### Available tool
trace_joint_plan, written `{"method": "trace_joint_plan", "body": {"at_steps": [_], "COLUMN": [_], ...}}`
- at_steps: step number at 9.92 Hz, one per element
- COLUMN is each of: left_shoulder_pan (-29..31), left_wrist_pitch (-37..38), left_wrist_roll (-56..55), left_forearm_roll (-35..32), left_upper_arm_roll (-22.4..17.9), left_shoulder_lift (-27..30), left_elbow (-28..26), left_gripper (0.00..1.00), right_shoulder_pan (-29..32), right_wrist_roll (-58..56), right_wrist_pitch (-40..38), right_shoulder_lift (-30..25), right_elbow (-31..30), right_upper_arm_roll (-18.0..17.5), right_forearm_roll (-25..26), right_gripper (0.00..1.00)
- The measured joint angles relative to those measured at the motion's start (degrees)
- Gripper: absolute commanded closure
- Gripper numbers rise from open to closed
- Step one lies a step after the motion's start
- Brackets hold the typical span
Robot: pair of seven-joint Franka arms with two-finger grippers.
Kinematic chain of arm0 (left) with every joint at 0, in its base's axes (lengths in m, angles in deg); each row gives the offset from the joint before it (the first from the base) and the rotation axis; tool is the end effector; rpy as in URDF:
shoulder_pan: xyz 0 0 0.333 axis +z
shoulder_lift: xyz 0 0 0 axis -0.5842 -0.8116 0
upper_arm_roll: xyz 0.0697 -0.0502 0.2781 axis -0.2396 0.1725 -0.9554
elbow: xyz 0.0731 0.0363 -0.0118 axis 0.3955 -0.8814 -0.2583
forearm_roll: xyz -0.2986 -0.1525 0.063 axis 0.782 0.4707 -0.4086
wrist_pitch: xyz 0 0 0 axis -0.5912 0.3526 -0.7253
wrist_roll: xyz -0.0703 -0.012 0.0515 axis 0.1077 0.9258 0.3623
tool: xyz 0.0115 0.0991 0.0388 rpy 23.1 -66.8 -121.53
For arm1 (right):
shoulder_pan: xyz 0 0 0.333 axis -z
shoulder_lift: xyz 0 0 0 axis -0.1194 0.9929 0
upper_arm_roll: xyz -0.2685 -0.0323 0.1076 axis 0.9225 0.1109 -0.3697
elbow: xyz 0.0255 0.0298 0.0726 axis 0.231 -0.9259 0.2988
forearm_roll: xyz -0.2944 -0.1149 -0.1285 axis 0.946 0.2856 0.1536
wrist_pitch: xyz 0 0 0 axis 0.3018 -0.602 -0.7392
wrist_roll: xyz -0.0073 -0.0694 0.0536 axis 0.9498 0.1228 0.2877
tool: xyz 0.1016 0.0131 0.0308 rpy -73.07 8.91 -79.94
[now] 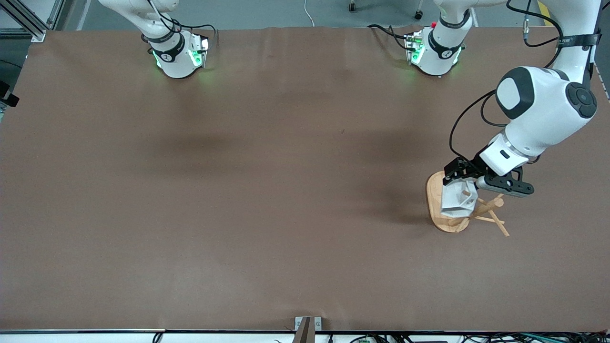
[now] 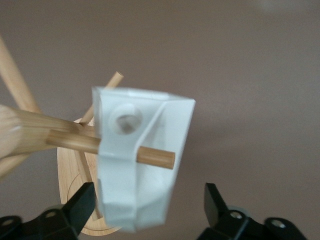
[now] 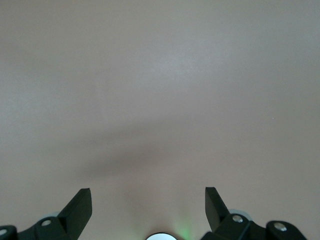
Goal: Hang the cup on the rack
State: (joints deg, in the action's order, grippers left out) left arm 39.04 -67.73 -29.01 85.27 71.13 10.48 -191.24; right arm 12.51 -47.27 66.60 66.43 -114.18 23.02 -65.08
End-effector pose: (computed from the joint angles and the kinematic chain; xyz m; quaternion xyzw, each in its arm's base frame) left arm 0.5391 -0.0654 0.4073 0.9853 -0.0742 0.1046 0.1127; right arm 0.4629 -0.0837 0.6546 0.9948 -0.1010 -0.0139 0.0060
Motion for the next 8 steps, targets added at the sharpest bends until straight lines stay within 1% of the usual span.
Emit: {"method": "trace_joint_plan", "body": {"at_steps": [2,4,5,6,7,8], "left_shoulder_pan": [0.0,-0.1,-0.3,-0.8,-1.2,-1.2], "left_wrist_pitch": [2.8,7.6,10.6,13.3,15.3,18.3], "left_wrist_roll": [-1.3,-3.4,-3.0,-1.3,0.6,1.1], "left_forearm_roll": [0.0,-1.1,-3.8,-5.8,-6.3,-7.0], "left_upper_arm_roll": [-0.1,-0.6,-2.3,-4.9,-7.1,-8.0], "left_shoulder_lift": [0.7,3.7,5.4,7.0,8.6,10.5], "left_elbow": [1.9,3.6,4.8,5.8,6.6,7.1], "left_gripper": [0.0,0.0,0.0,0.0,0.0,0.0], "right_shoulder_pan": [0.0,0.0,0.0,0.1,0.1,0.1], "right_wrist_roll": [0.0,0.0,0.0,0.0,0.0,0.0], "right_wrist_pitch": [0.0,0.0,0.0,0.0,0.0,0.0], "right_shoulder_lift": [0.0,0.0,0.0,0.0,0.0,0.1], "right_elbow": [0.0,0.0,0.0,0.0,0.0,0.0], "right_upper_arm_roll": [0.0,0.0,0.1,0.1,0.1,0.1], "right_forearm_roll": [0.0,0.0,0.0,0.0,0.0,0.0], "right_gripper": [0.0,0.0,0.0,0.0,0.0,0.0]}}
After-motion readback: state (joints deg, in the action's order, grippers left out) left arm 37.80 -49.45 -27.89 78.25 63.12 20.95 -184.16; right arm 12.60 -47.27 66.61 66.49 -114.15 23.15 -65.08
